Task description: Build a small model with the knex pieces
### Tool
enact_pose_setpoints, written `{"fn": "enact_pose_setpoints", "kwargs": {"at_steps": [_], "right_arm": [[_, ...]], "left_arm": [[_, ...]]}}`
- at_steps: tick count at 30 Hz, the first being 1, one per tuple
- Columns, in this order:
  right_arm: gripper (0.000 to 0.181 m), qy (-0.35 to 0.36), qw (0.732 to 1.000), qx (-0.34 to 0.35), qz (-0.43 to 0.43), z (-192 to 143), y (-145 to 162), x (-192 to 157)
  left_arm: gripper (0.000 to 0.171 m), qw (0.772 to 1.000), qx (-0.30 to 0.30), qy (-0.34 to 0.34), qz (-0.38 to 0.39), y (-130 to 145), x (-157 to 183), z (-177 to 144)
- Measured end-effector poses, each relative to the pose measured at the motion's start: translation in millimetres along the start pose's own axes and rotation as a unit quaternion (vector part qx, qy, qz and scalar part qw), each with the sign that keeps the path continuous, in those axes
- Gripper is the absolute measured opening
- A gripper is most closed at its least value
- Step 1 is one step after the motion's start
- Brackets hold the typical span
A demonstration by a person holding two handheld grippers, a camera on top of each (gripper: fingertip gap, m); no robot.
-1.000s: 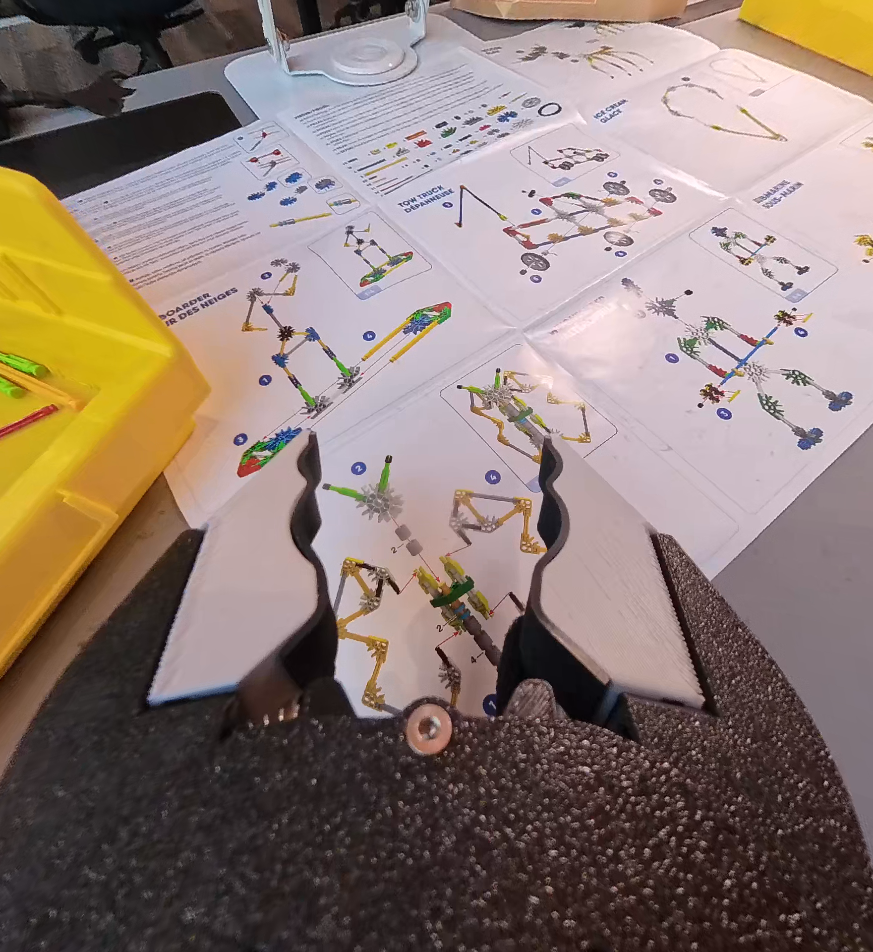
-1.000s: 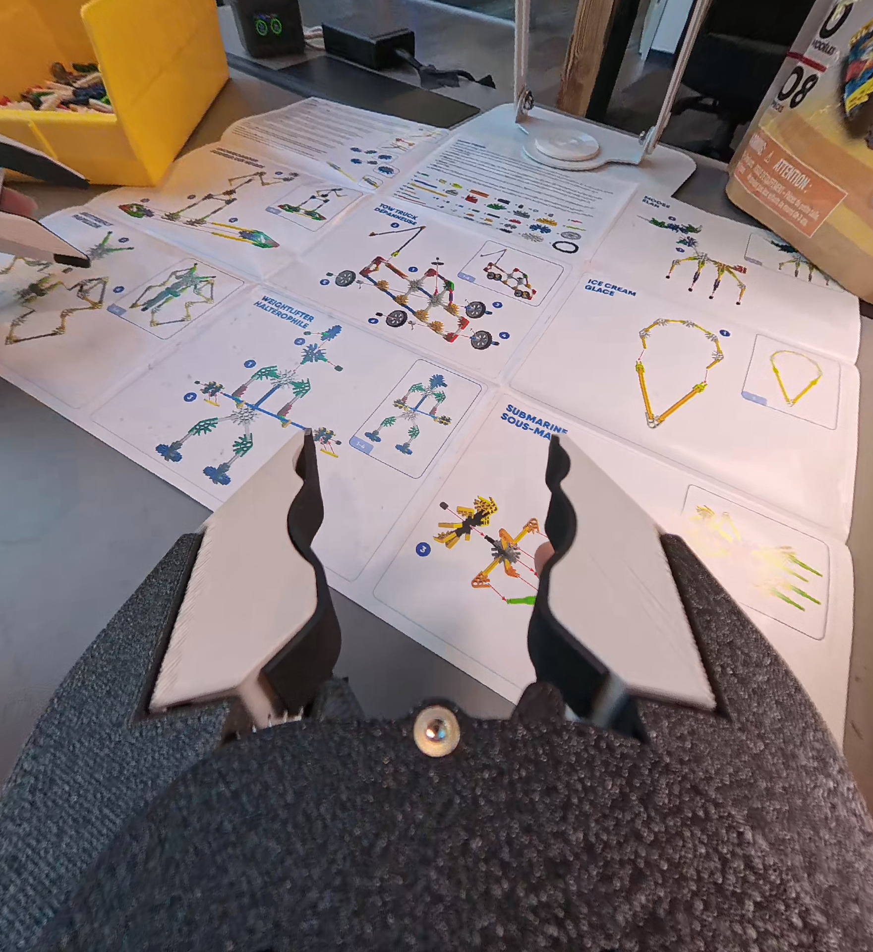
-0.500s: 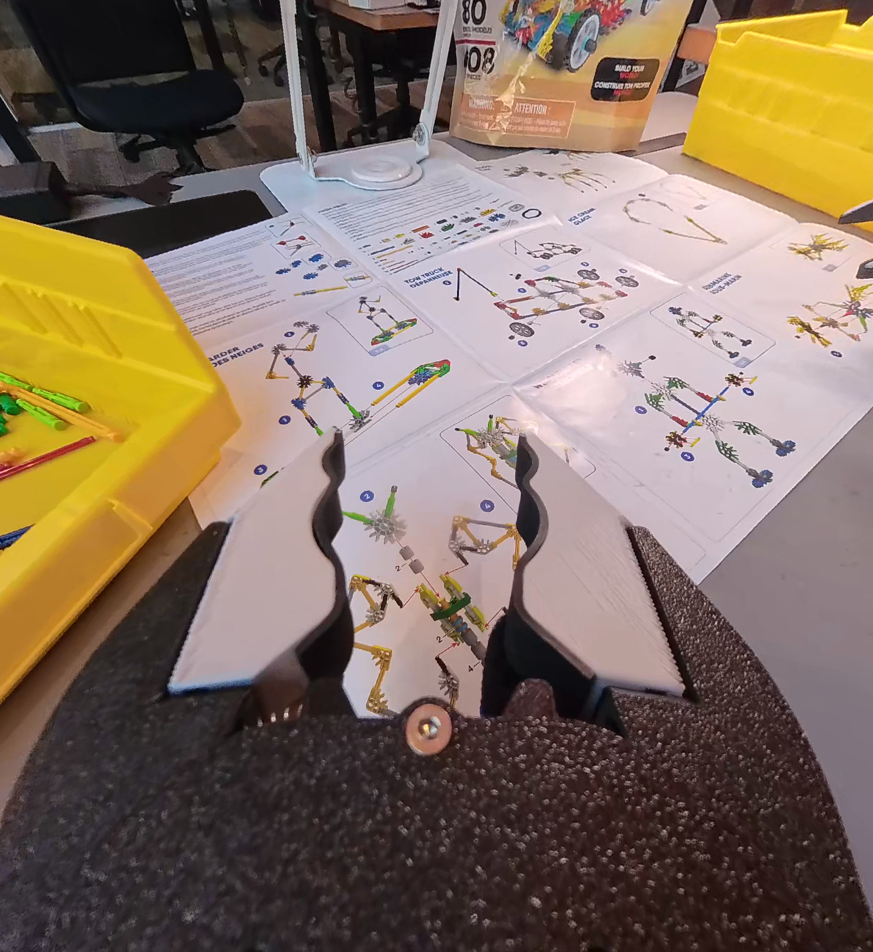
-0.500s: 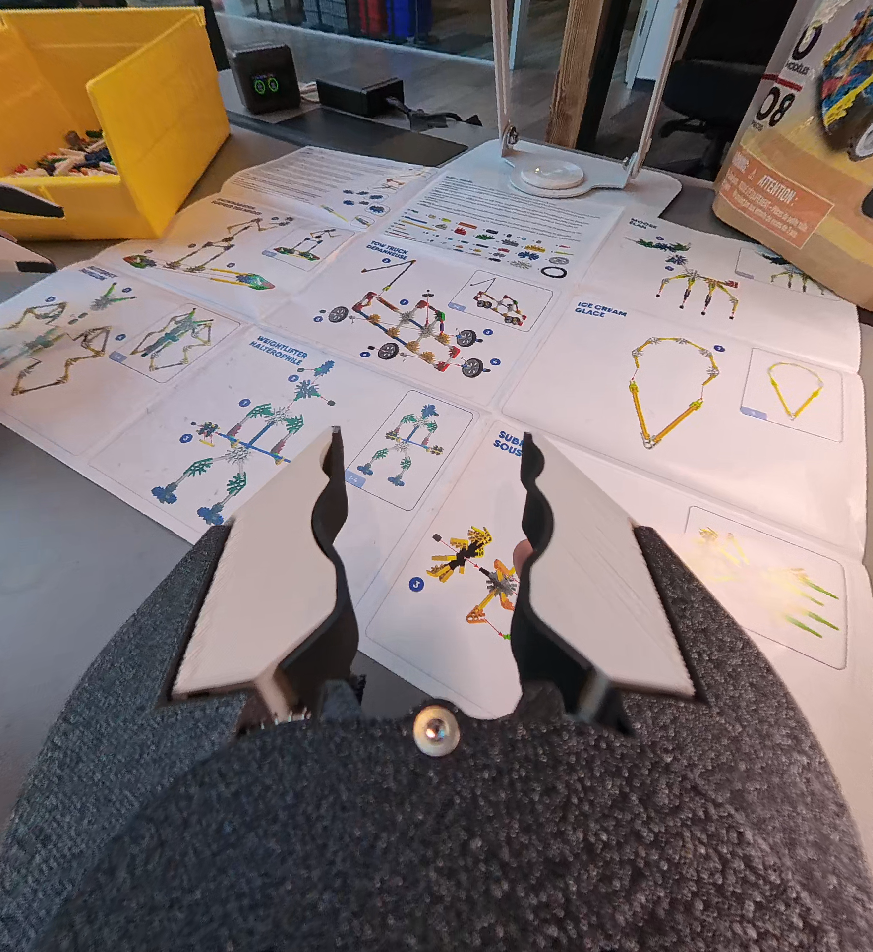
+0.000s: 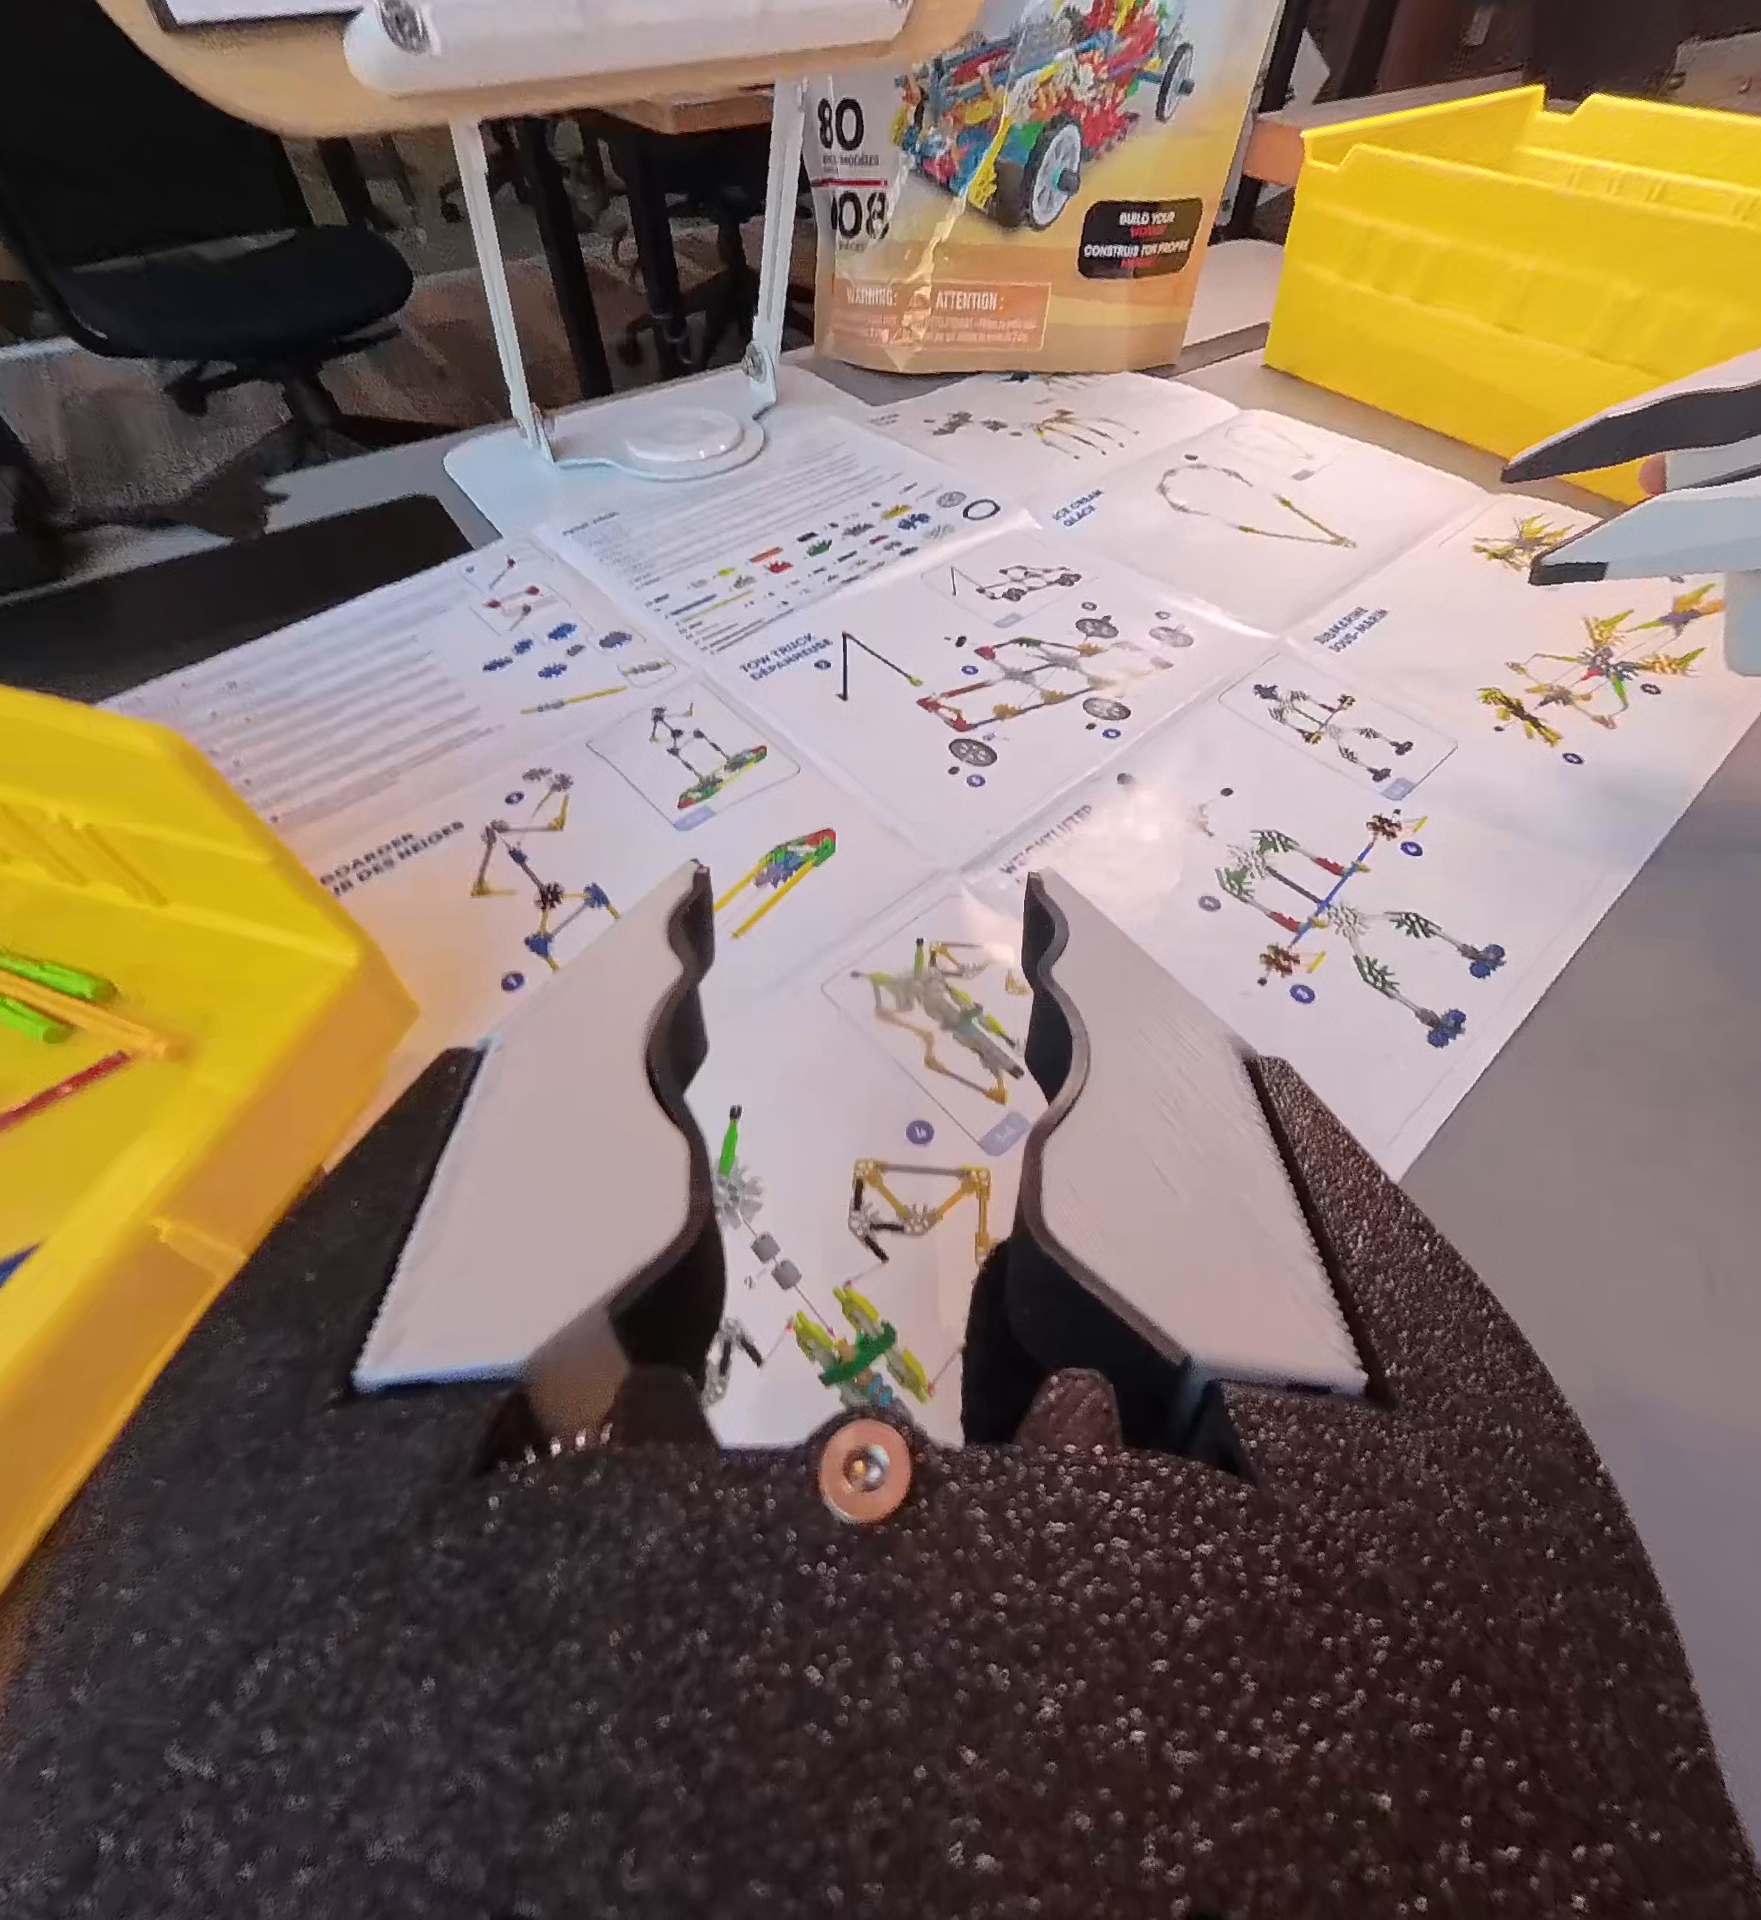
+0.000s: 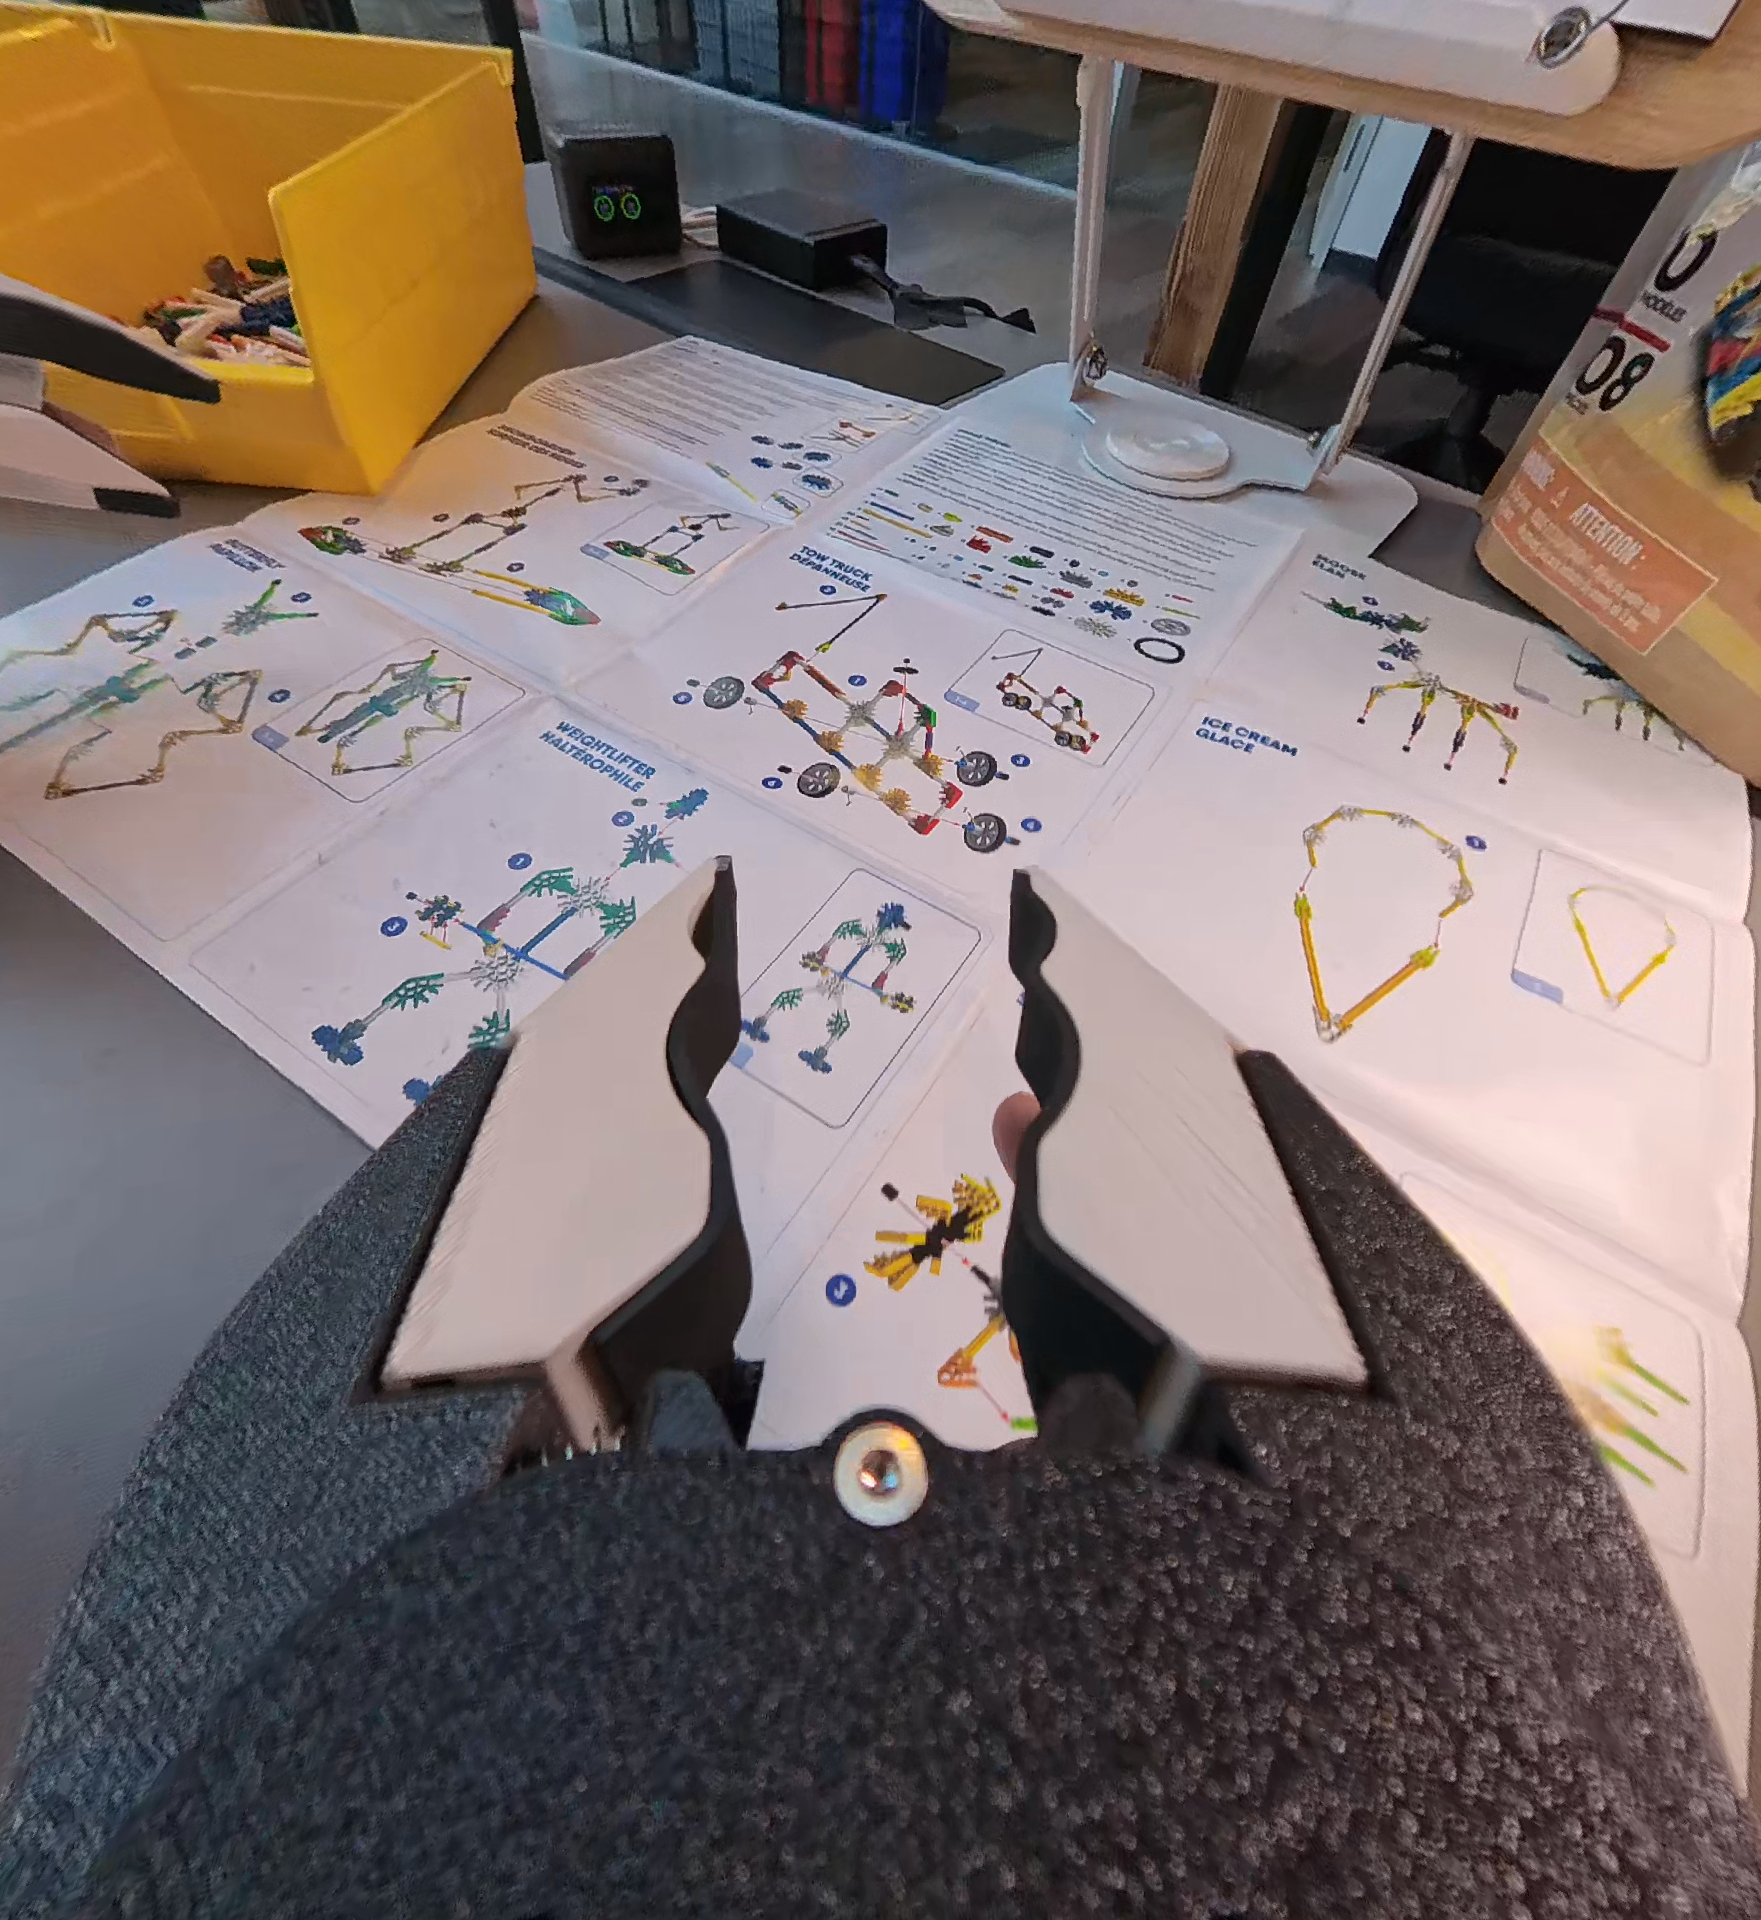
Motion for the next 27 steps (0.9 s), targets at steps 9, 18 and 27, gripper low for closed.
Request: {"fn": "enact_pose_setpoints", "kwargs": {"at_steps": [9, 18, 27], "right_arm": [[0.033, 0.0, 0.996, -0.048, -0.079, 77.8, -42.8, 15.0], [0.024, -0.018, 0.985, -0.158, -0.067, 121.3, -10.4, 27.8], [0.022, -0.045, 0.966, -0.25, -0.046, 157.1, -2.0, 54.4]], "left_arm": [[0.053, 1.0, -0.001, 0.01, -0.004, -45.4, -13.5, 67.2], [0.048, 0.999, -0.017, 0.028, 0.015, -20.3, -3.3, 81.3], [0.044, 0.999, -0.027, 0.044, -0.006, -7.8, -0.6, 81.0]]}}
Point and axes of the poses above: each gripper's, where its closed fingertips meet, z out along the fingers, y out of its underside, x = y × z across the jaws, the point moved 3 cm from there along -z, back along the fingers, and after that the axes turned 2 degrees about y, right-handed, at the moved point
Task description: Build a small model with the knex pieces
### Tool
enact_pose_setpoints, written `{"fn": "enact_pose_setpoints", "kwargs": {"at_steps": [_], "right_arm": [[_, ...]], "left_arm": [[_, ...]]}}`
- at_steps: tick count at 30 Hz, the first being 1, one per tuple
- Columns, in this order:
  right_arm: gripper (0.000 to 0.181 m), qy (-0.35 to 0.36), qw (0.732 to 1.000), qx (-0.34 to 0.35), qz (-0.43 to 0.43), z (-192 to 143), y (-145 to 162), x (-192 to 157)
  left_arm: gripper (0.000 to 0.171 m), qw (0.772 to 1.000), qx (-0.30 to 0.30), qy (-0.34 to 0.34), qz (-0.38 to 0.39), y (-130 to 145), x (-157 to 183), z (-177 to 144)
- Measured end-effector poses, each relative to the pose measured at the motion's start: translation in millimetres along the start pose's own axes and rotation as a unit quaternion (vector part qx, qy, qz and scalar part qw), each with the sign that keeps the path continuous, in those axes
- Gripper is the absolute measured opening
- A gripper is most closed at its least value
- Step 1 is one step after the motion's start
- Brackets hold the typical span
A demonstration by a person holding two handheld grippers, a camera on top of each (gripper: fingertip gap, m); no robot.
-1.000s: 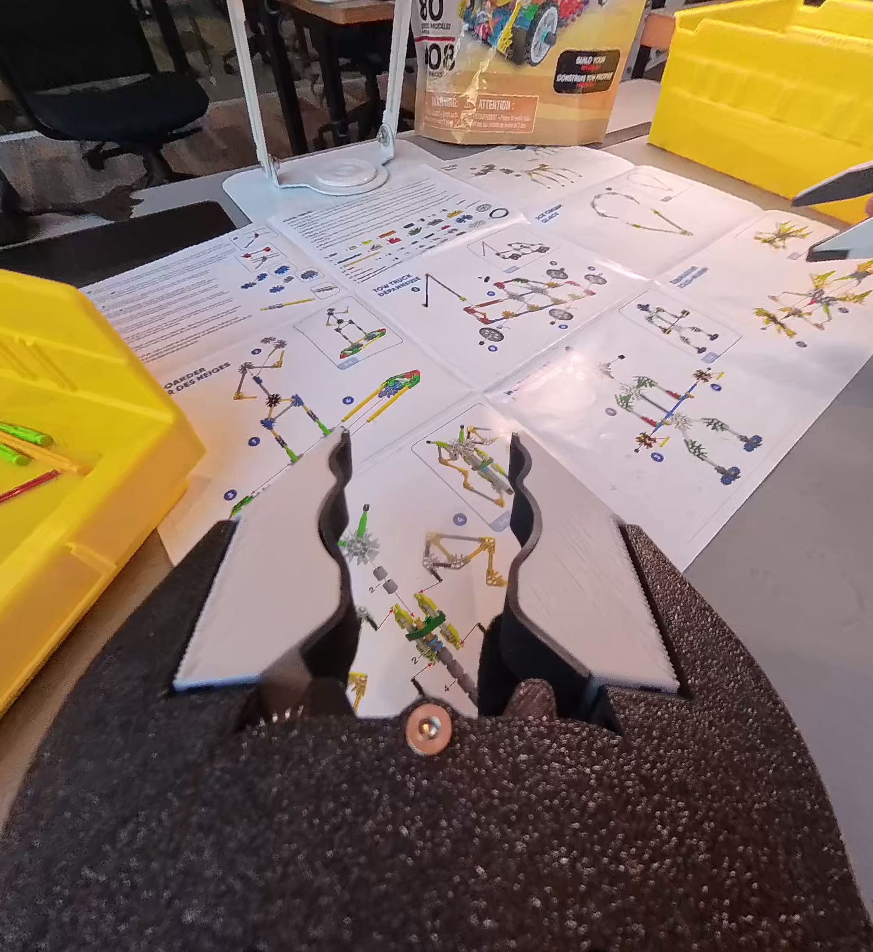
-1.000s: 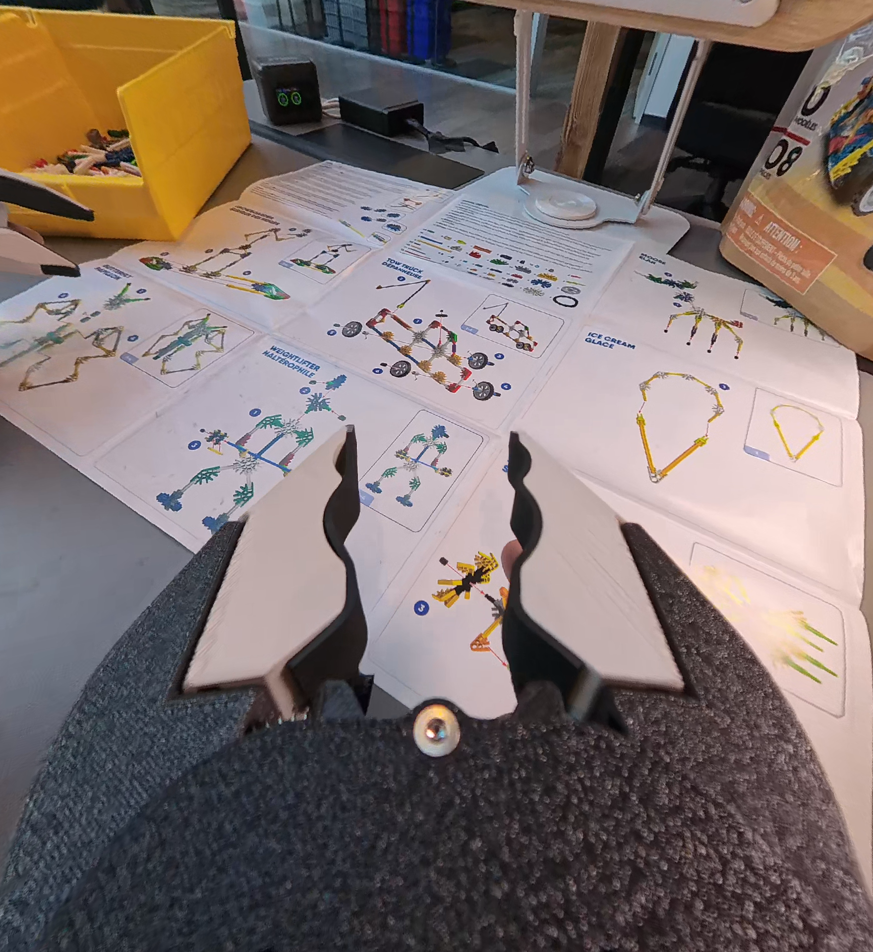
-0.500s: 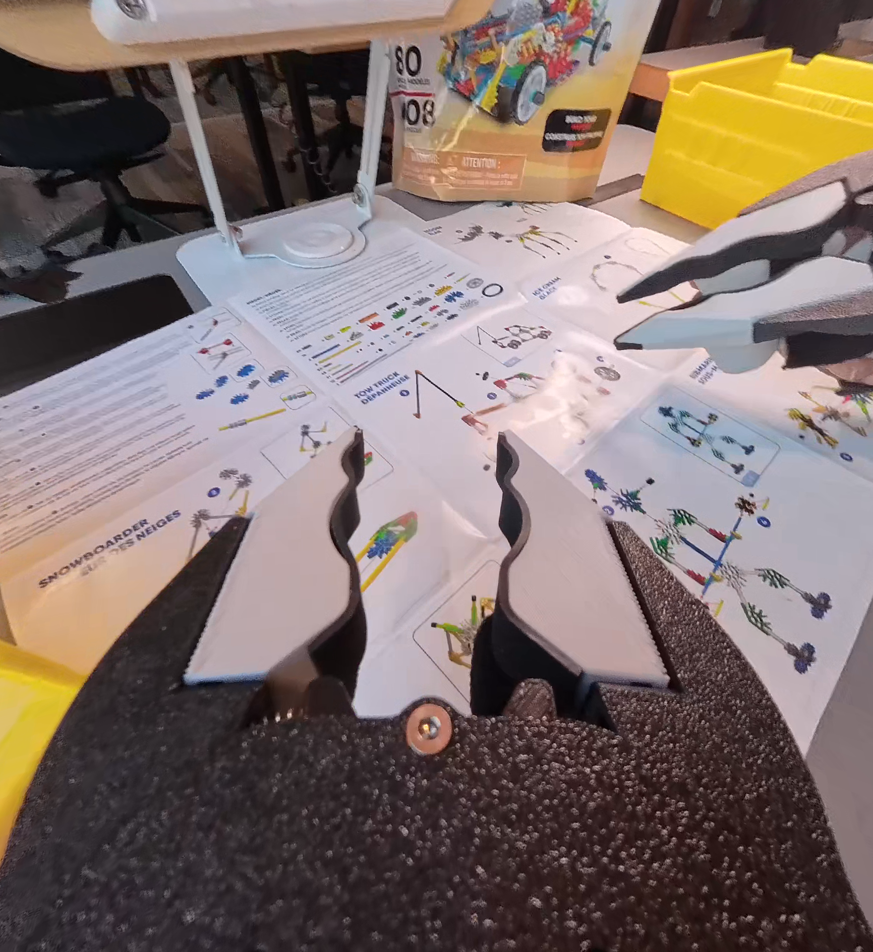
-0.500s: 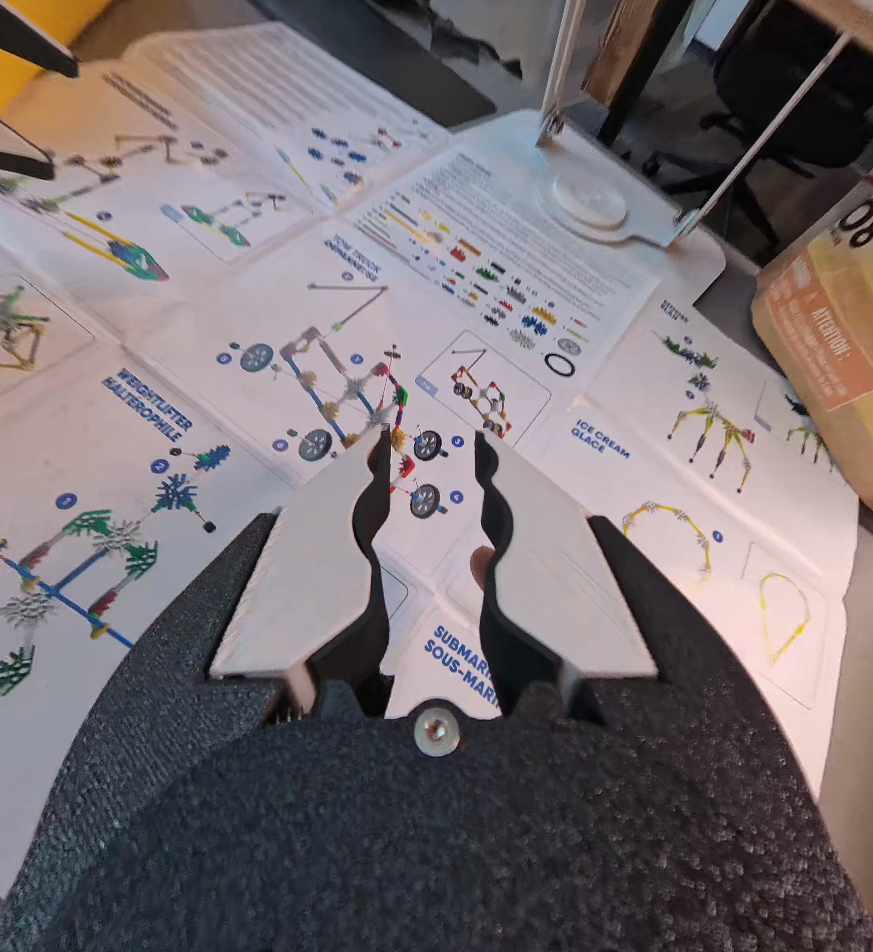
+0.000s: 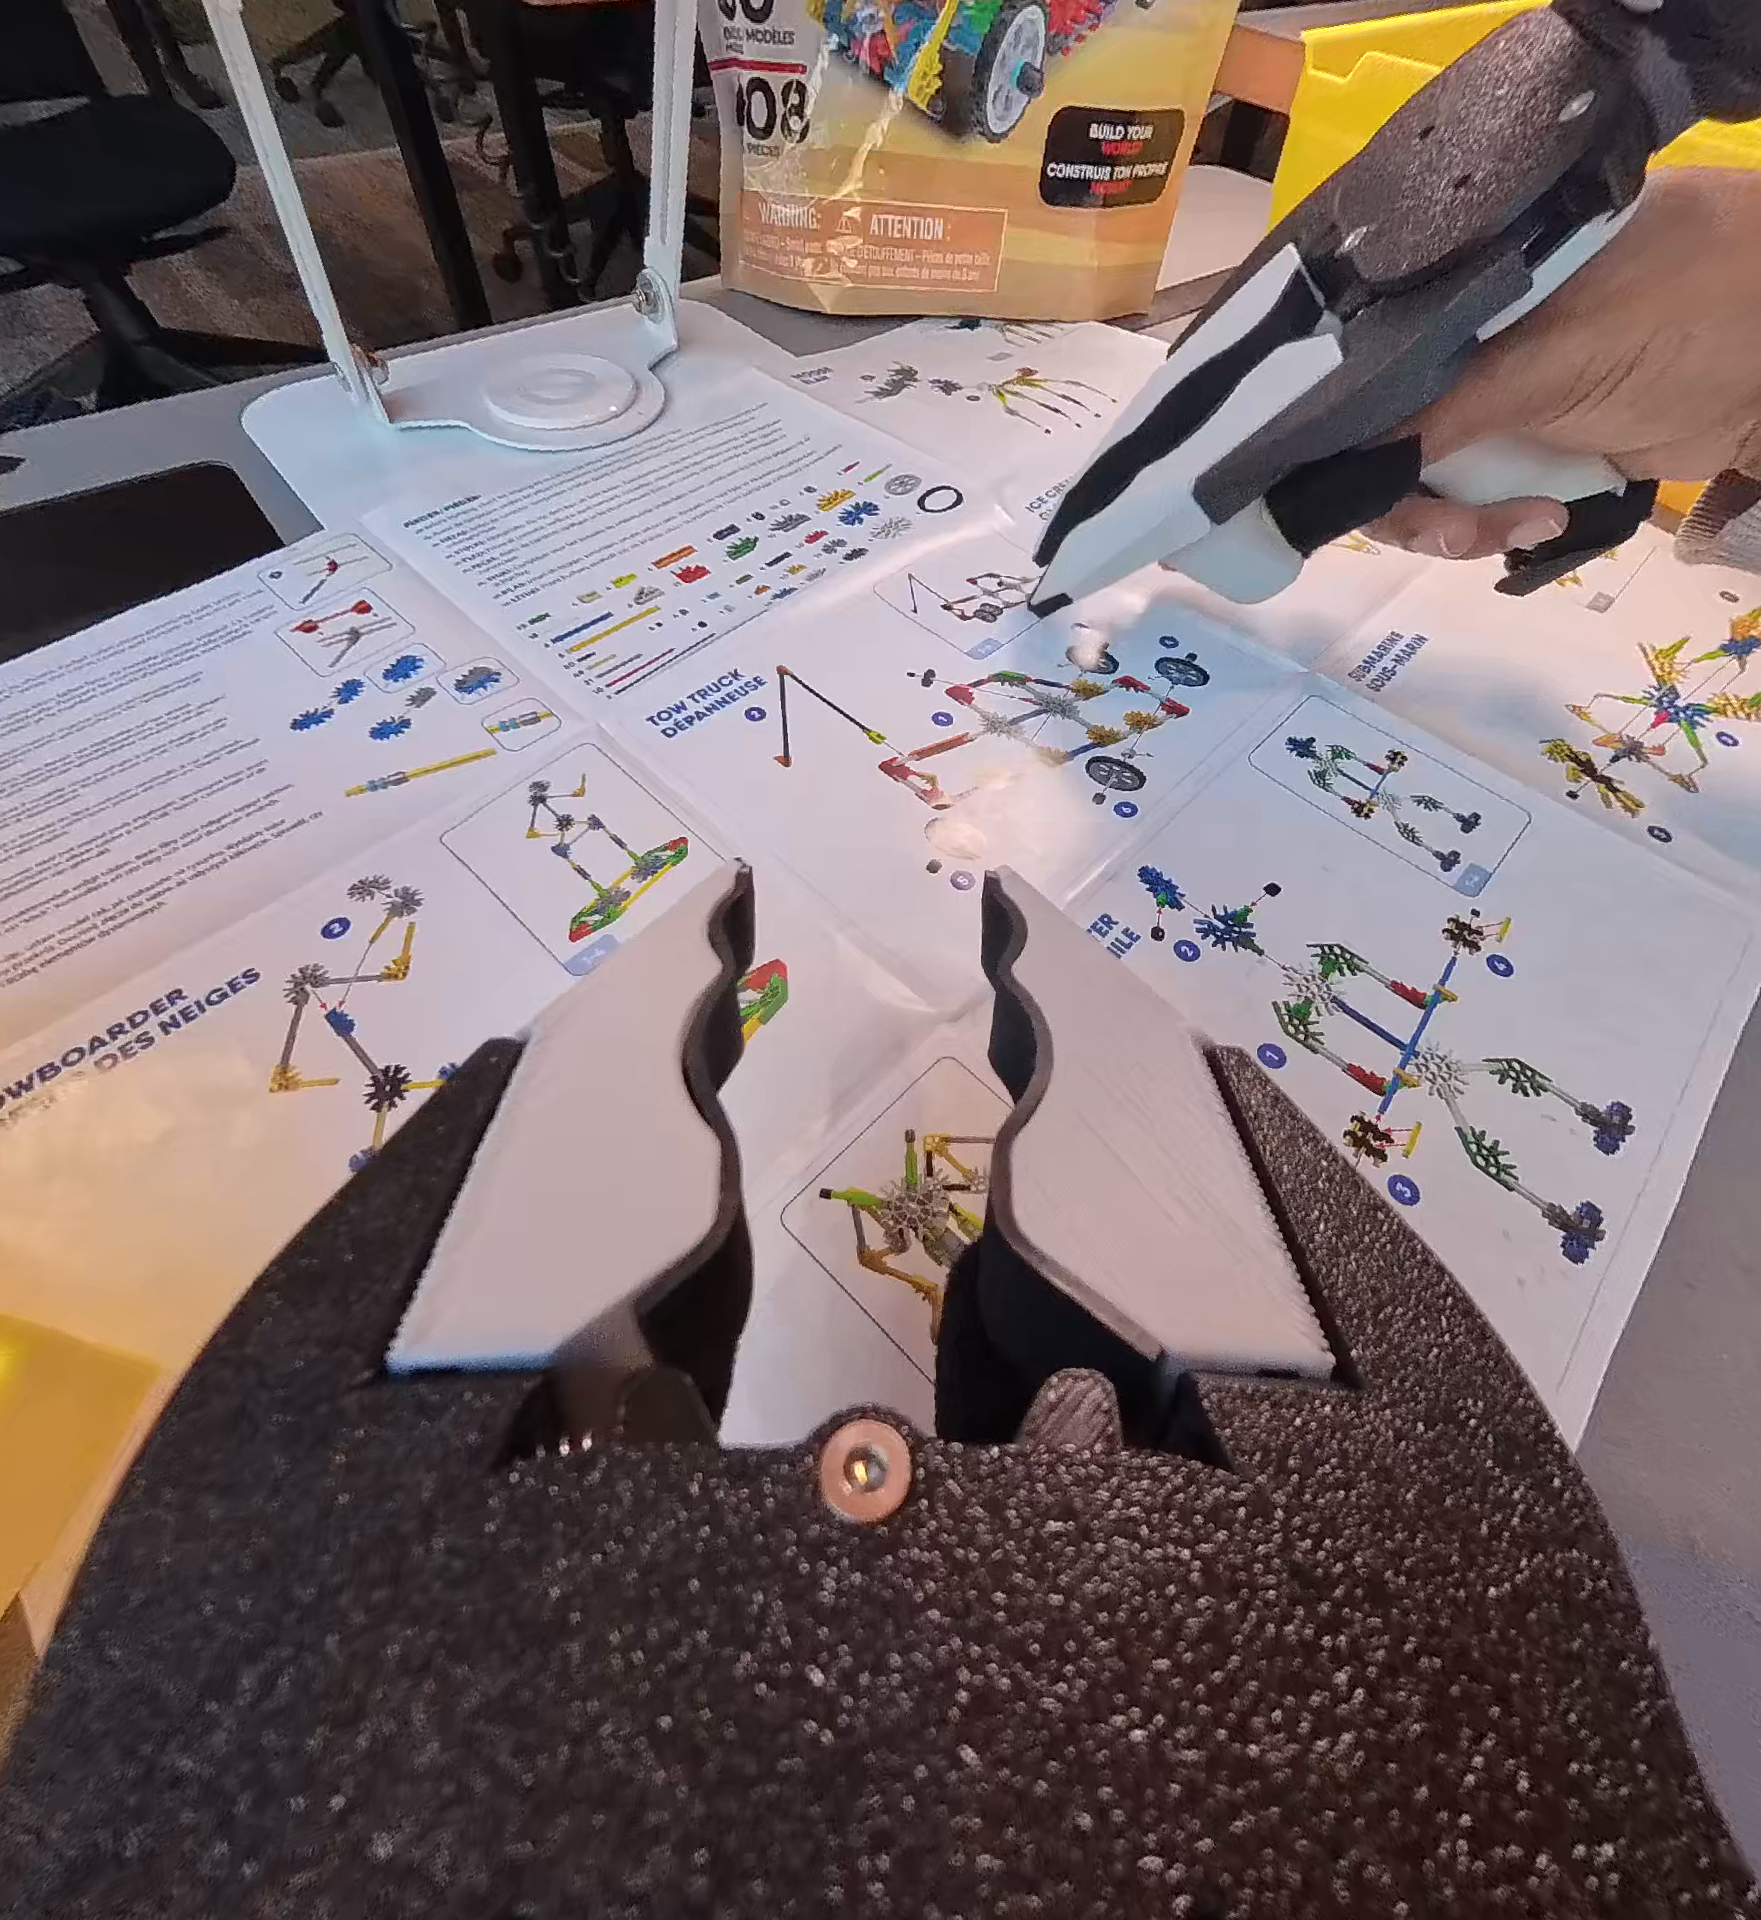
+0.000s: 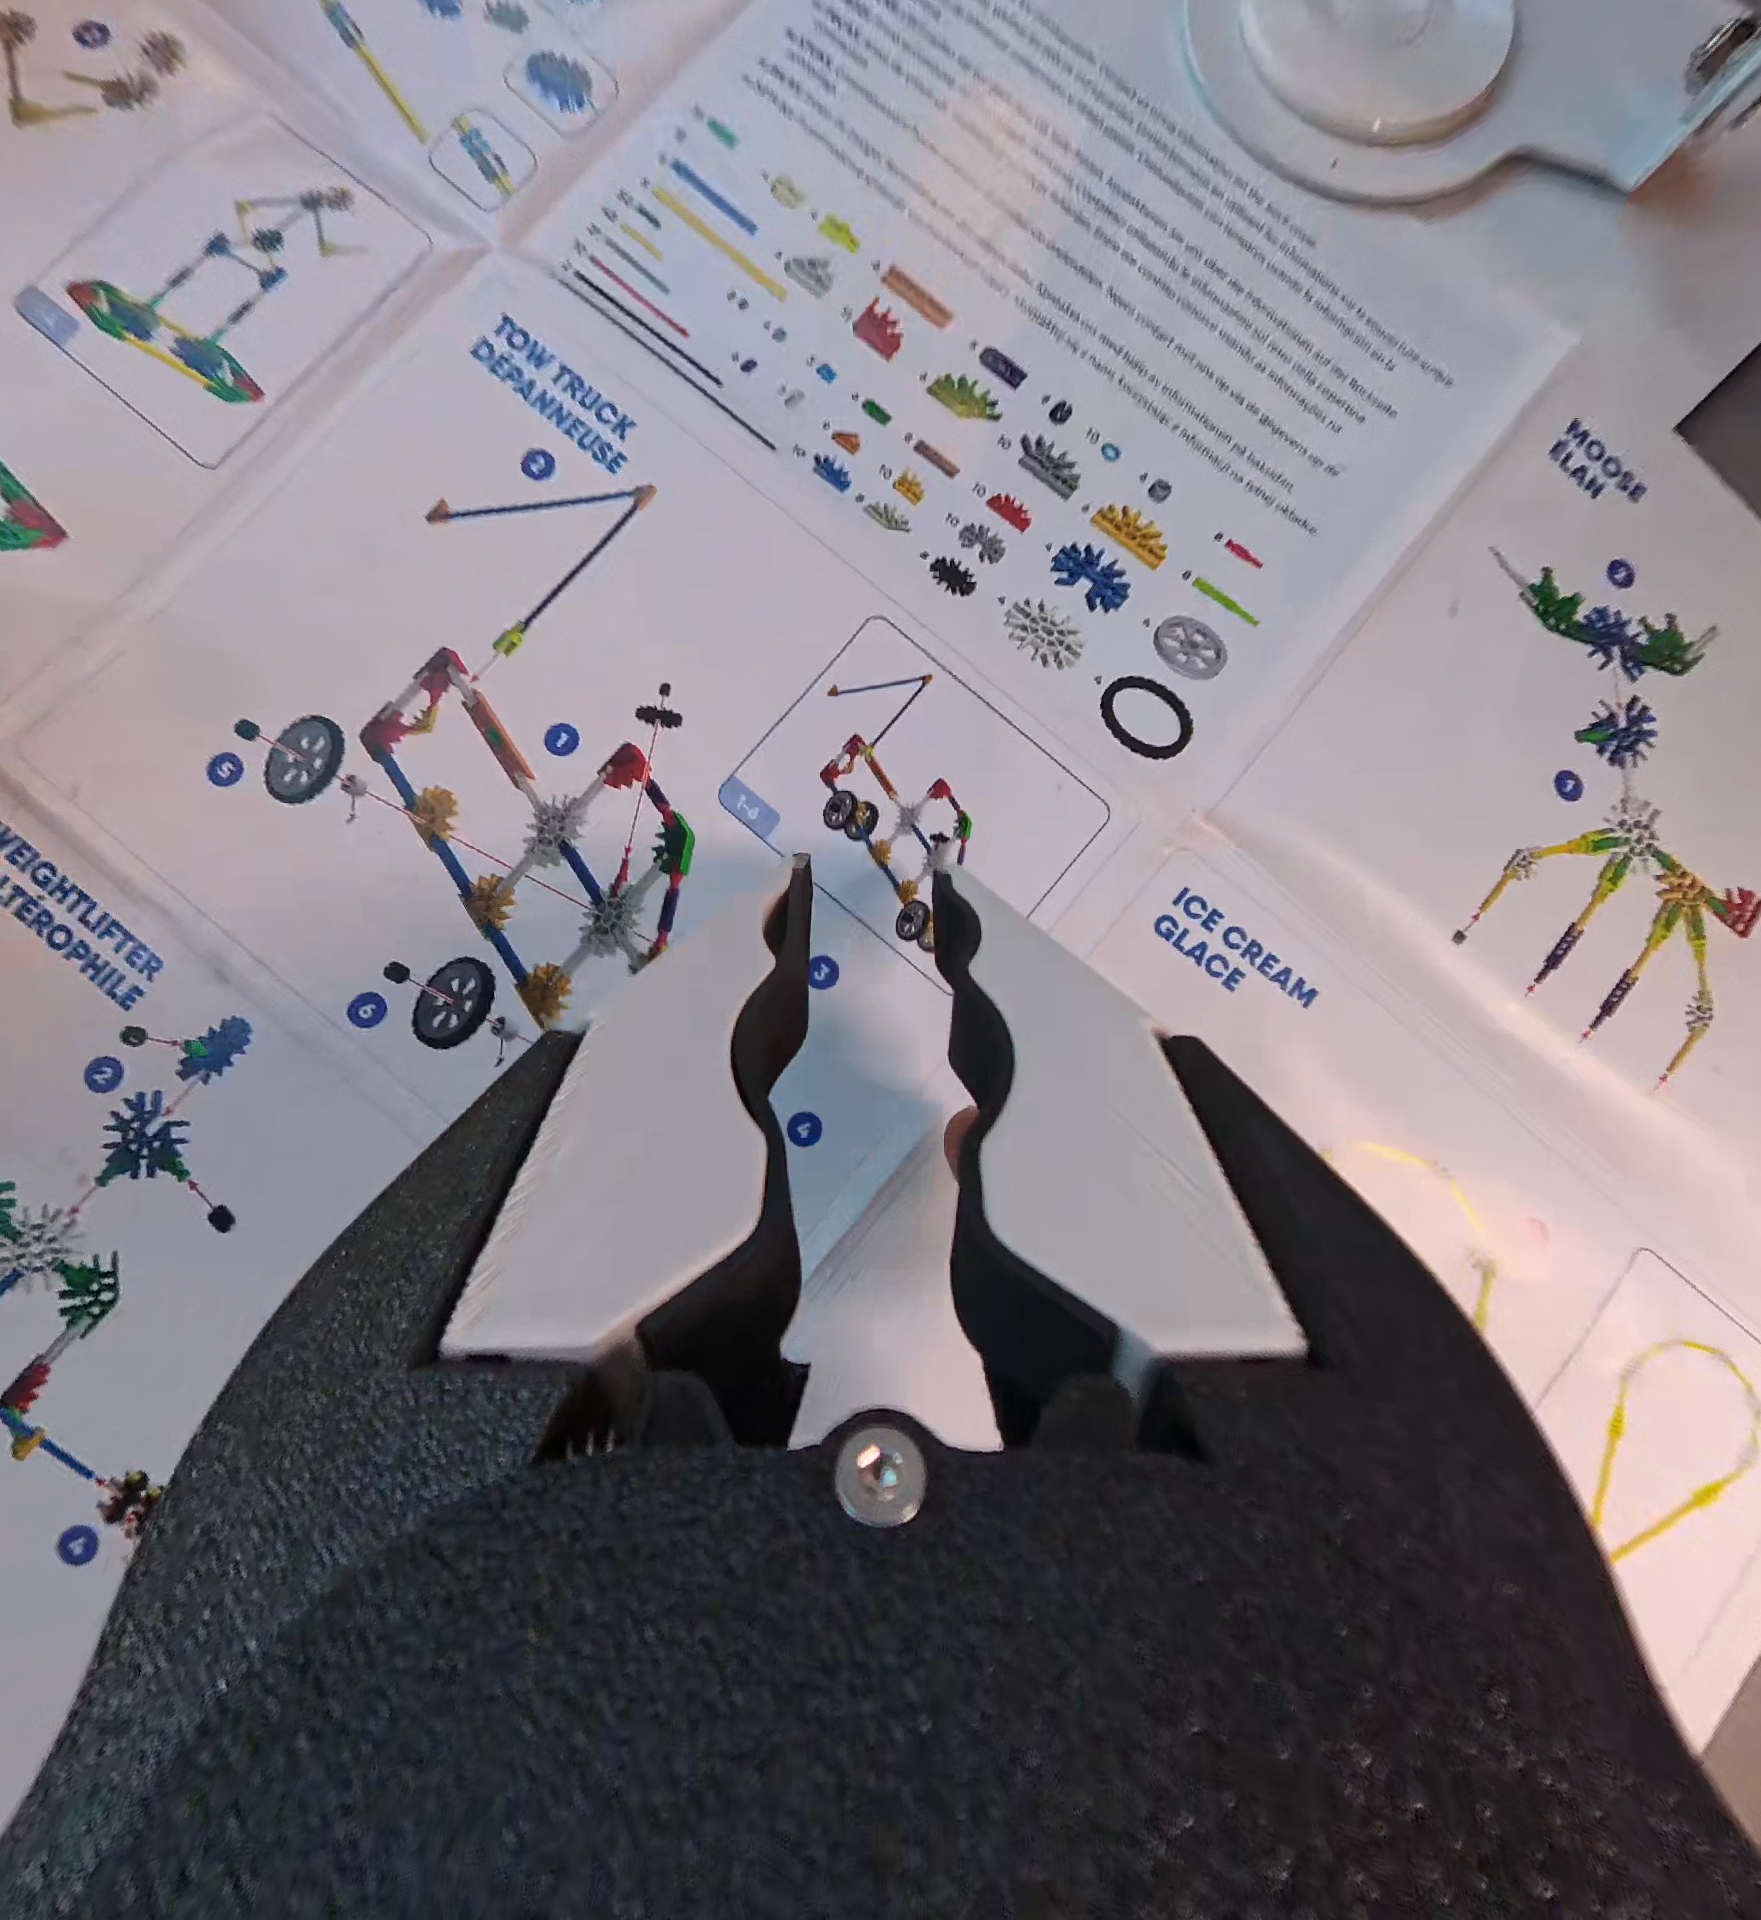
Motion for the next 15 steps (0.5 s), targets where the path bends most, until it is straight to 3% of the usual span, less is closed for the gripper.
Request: {"fn": "enact_pose_setpoints", "kwargs": {"at_steps": [10, 15], "right_arm": [[0.013, -0.008, 0.999, -0.023, -0.021, 1.8, 10.1, -3.7], [0.008, -0.036, 0.999, 0.012, -0.018, -14.1, -3.6, -12.3]], "left_arm": [[0.044, 1.0, 0.004, 0.014, -0.012, -2.1, 3.0, -0.4], [0.044, 1.0, 0.005, 0.011, -0.008, -3.1, 1.8, -2.9]]}}
Point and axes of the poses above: each gripper's, where its closed fingertips meet, z out along the fingers, y out of its underside, x = y × z across the jaws, the point moved 3 cm from there along -z, back along the fingers, and after that the axes turned 2 degrees about y, right-handed, at the moved point
